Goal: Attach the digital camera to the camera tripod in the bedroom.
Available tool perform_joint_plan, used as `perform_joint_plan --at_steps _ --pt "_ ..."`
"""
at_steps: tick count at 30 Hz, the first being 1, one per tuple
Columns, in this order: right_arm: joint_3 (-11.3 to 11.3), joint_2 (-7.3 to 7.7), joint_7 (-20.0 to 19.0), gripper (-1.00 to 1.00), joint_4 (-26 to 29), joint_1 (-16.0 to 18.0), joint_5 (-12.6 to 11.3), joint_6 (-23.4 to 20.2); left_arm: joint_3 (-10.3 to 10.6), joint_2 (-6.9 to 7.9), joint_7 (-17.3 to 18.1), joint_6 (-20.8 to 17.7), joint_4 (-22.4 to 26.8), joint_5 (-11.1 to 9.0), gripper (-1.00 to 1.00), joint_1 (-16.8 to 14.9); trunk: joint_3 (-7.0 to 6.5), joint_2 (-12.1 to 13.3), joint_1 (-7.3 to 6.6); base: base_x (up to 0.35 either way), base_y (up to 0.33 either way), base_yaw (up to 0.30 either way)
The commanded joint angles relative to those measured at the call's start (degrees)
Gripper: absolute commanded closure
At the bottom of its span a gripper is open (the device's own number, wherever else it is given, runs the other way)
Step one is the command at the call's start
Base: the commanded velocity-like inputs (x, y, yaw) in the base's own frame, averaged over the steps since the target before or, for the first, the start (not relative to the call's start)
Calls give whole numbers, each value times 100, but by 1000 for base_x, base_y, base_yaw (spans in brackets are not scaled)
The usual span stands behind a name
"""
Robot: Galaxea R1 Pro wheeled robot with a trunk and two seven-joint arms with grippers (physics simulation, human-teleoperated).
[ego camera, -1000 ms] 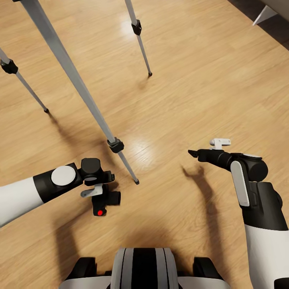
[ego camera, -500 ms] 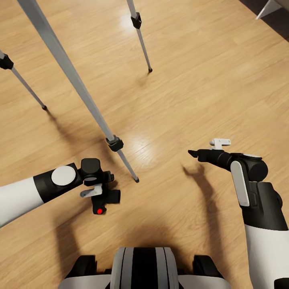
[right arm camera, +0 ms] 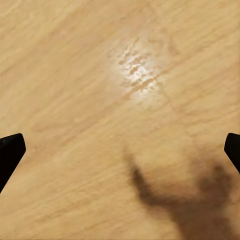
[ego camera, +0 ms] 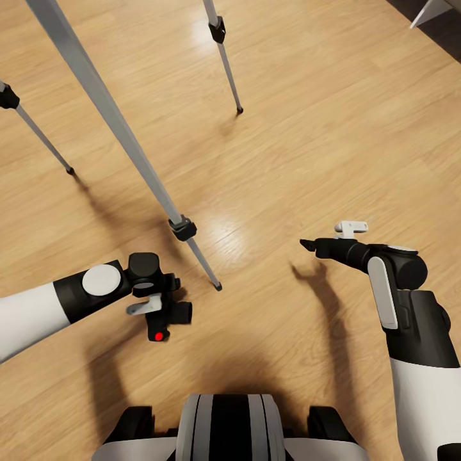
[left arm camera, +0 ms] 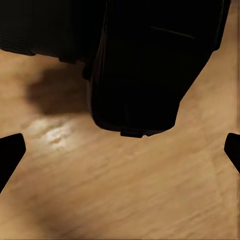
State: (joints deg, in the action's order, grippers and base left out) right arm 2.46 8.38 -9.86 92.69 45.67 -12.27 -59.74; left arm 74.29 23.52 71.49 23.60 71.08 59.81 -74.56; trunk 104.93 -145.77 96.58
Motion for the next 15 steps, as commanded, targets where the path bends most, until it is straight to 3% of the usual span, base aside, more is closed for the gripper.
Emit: perform_joint_plan --at_steps 1,15 --pt "5 0 -16 -100 4 3 -4 -26 15 3 -3 30 8 21 -100 -7 4 -1 -1 0 0 0" --pt "1 0 -16 -100 4 2 -4 -26 12 -20 -25 31 -138 36 -100 -14 6 -1 -1 0 0 0"
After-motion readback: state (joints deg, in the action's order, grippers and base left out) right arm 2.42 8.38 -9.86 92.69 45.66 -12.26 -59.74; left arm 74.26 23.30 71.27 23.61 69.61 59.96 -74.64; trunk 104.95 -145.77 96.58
